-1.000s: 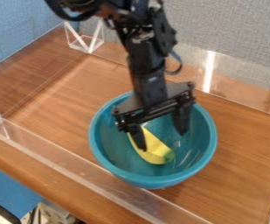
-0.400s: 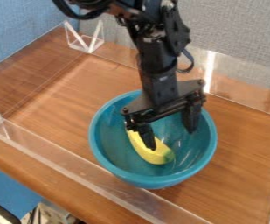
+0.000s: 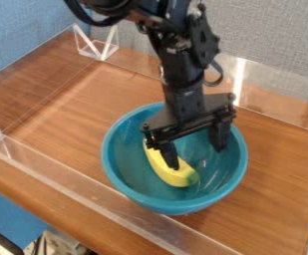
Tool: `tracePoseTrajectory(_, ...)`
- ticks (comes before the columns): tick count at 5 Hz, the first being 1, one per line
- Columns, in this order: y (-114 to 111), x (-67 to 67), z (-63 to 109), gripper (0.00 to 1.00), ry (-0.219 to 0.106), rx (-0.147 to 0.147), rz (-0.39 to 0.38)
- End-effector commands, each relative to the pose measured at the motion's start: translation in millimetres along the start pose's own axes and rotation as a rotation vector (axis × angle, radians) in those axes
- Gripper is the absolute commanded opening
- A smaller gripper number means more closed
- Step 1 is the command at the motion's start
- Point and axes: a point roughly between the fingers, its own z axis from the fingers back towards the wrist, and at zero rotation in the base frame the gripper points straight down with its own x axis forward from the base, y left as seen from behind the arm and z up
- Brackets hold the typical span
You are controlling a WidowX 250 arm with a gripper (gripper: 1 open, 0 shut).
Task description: Remove the yellow object from the blue bowl and put it on the table
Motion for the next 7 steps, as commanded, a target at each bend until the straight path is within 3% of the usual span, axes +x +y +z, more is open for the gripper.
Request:
tracePoseTrajectory(1,-2,1.3,-0.4,1.0,-0.027,-0.011,-0.005)
tracePoseTrajectory(2,3,-1.6,-17.5,1.0,-0.037,0.004,0.01)
tracePoseTrajectory(3,8,-3.8,-33.6,0.0,-0.046,0.019,0.027)
tracePoseTrajectory(5,12,0.7,11.4,0.0,-0.069,-0.004,0.061)
tracePoseTrajectory(6,11,5.3,39.3,0.0,-0.079,-0.025,0.117)
tracePoseTrajectory(7,11,24.9,60.0,0.0,-0.075,-0.045,0.133)
